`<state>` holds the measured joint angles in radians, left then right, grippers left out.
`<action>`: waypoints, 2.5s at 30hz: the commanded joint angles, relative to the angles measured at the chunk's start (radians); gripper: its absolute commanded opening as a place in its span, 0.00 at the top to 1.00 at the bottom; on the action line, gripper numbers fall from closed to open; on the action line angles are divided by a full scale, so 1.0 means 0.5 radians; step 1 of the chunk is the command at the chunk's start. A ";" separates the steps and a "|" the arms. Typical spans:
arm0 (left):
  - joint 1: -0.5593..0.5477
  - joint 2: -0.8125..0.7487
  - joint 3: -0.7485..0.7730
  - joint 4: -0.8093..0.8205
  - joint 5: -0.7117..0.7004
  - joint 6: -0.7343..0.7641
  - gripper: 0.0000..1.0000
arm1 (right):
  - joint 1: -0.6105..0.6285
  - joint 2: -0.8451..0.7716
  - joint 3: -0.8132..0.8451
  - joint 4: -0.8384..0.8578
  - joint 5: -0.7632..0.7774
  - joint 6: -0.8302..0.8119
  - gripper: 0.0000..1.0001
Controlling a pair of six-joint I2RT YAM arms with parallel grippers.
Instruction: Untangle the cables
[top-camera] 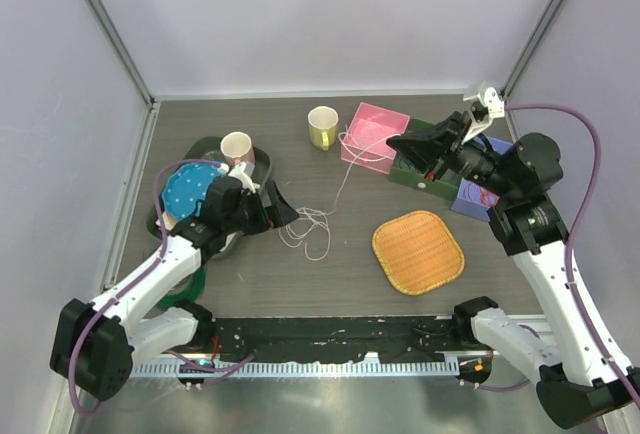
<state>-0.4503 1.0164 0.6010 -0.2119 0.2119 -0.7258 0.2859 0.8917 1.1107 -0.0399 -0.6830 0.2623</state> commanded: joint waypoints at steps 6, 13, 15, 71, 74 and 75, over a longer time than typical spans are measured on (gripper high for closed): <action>-0.096 0.497 0.316 -0.002 -0.328 -0.266 0.01 | 0.002 -0.148 -0.015 0.285 -0.272 0.080 0.99; -0.197 0.912 0.528 0.003 -0.375 -0.395 0.12 | 0.002 -0.209 -0.046 0.276 -0.236 0.022 0.99; -0.240 0.989 0.580 0.013 -0.350 -0.392 0.12 | 0.002 -0.234 -0.058 0.264 -0.208 -0.006 0.99; 0.088 -0.017 0.040 -0.782 -1.408 -0.346 1.00 | -0.084 0.269 0.616 -0.543 3.394 -0.503 0.99; 0.115 -0.005 0.053 -0.865 -1.506 -0.386 1.00 | -0.133 0.318 0.739 -0.543 3.513 -0.592 0.99; 0.121 -0.002 0.056 -0.892 -1.519 -0.395 1.00 | -0.139 0.349 0.764 -0.543 3.553 -0.638 0.99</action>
<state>-0.4080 1.0142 0.6205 -0.5774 -0.4343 -0.9092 0.2436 1.0550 1.3804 -0.3534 0.9607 0.0238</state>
